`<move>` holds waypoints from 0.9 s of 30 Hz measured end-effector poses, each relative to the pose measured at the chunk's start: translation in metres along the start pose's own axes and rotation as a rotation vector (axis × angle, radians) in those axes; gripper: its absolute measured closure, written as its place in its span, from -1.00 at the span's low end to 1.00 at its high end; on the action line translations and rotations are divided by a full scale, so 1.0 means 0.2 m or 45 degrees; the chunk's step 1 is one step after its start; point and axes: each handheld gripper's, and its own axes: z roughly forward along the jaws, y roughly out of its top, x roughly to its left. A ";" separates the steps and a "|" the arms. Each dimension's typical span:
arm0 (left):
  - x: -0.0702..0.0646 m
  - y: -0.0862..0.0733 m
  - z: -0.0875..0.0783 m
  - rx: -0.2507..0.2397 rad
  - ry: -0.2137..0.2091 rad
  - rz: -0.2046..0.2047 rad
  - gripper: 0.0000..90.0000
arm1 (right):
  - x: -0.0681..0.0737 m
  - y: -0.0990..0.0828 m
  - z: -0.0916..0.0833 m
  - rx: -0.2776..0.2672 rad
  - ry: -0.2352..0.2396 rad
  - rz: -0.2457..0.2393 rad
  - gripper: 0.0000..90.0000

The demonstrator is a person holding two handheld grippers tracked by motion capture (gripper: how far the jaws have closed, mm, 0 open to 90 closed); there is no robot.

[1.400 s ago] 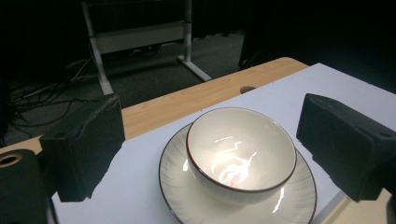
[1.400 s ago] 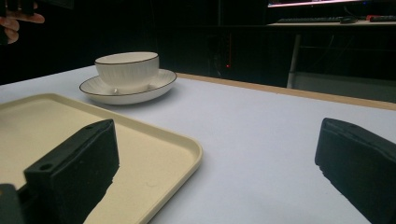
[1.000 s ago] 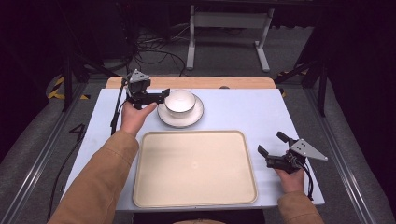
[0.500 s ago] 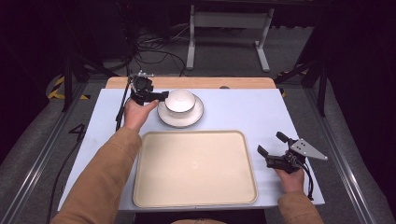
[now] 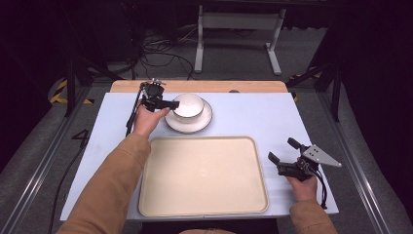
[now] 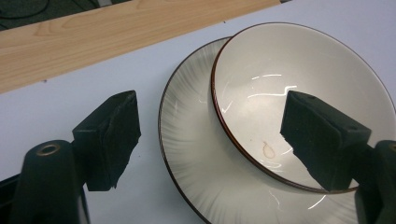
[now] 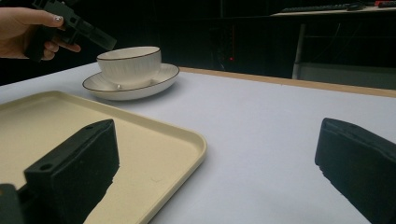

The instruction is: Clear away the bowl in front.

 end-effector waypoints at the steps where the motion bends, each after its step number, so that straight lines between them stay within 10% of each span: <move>1: 0.00 0.00 0.01 0.006 0.000 0.000 -0.54 | 0.00 0.00 0.00 0.000 0.001 0.000 -1.00; 10: 0.02 -0.02 0.07 0.043 -0.010 -0.049 -0.51 | 0.00 0.00 0.00 -0.001 0.015 0.005 -1.00; 27: 0.02 -0.03 0.12 0.103 -0.089 -0.189 0.12 | 0.00 0.00 0.00 -0.004 0.027 0.004 -1.00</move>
